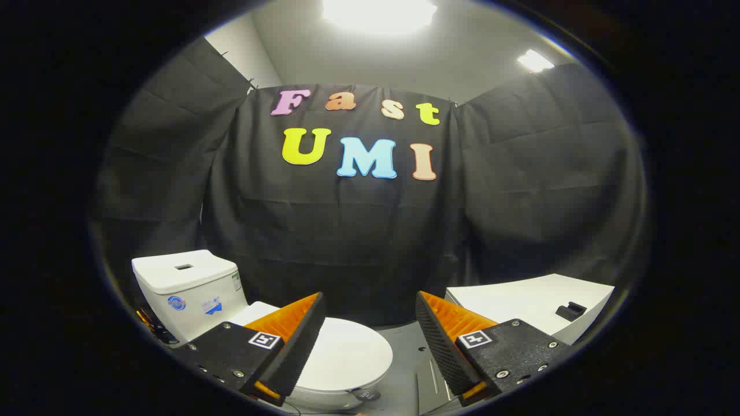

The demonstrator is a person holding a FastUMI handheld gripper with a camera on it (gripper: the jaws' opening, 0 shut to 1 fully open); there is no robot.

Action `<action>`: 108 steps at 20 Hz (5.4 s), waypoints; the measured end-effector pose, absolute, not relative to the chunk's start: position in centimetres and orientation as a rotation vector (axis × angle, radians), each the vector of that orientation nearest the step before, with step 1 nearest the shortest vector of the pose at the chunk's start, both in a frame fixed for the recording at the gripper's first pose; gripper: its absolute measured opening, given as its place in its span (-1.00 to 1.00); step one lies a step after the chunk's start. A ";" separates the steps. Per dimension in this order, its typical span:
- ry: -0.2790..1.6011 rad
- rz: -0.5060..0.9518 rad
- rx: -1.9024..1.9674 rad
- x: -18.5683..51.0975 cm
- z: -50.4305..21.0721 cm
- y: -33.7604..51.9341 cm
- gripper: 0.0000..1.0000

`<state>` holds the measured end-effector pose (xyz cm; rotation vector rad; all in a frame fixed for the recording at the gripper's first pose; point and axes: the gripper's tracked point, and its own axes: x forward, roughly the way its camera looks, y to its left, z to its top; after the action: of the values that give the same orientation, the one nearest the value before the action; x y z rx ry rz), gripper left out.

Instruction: Open the toilet lid.

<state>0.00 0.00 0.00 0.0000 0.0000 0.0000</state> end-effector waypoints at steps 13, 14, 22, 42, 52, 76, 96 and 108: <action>0.043 0.003 0.022 0.2 -2.1 -0.1 0.91; 0.046 0.002 0.023 0.2 -2.3 -0.1 0.91; 0.043 -0.001 0.050 0.2 -2.3 0.1 0.91; 0.276 -0.220 0.860 0.0 -19.7 -3.4 0.91; 0.510 -0.299 1.153 -0.7 -26.9 -0.5 0.91; 0.614 -0.352 1.409 0.8 -28.7 0.9 -1.00; 0.398 -0.152 0.965 3.6 -6.1 6.9 -1.00; 0.342 -0.066 0.691 4.0 1.1 13.1 -1.00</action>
<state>4.00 13.12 1.06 0.6910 0.3416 -0.0664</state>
